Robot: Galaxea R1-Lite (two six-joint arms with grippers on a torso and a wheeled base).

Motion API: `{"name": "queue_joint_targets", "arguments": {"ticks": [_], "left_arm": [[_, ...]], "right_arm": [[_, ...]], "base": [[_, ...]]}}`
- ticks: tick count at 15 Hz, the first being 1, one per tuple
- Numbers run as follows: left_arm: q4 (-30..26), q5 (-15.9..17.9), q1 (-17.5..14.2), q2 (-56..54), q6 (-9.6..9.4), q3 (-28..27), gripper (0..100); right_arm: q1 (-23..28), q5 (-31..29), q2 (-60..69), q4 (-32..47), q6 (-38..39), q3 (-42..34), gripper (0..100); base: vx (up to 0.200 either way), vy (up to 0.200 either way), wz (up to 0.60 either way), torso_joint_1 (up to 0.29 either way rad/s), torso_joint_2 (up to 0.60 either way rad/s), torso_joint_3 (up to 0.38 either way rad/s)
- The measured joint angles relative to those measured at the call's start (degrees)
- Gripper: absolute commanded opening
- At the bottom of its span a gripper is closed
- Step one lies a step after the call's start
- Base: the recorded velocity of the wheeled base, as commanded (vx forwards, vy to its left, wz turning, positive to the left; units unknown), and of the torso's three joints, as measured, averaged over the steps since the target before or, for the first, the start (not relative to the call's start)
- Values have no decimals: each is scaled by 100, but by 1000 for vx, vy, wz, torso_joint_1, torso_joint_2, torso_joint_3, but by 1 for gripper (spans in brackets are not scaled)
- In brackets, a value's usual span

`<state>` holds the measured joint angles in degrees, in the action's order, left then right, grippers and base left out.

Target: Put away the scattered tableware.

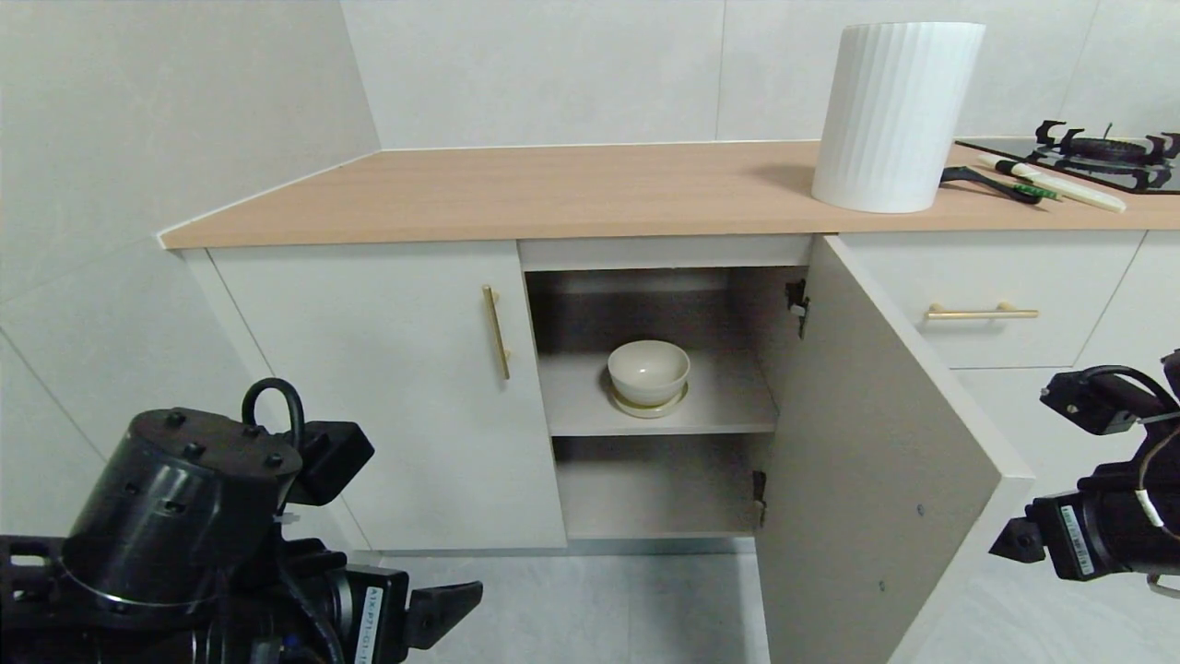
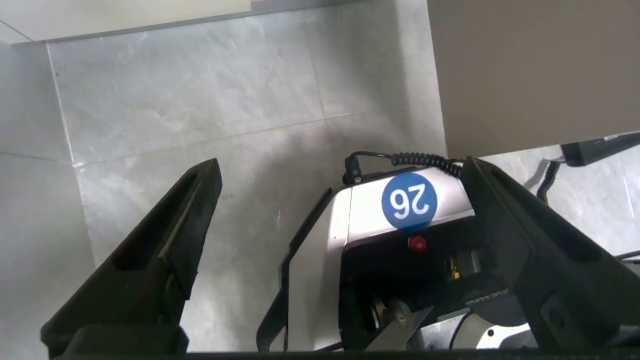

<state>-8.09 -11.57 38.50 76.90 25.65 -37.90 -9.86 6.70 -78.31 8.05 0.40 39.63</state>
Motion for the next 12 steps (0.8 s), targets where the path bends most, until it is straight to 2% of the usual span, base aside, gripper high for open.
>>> {"name": "queue_joint_targets", "arguments": {"ticks": [8,12], "left_arm": [[0,-9,-2,17,0,1,100],[0,-11,0,26,-1,1,100]], "right_arm": [[-623,-24,-171,-1357,427,-535,100],[-706,-50,-355,-1752,461,-702,100]], "base": [[0,0,0,0,0,0],[0,0,0,0,0,0]]}}
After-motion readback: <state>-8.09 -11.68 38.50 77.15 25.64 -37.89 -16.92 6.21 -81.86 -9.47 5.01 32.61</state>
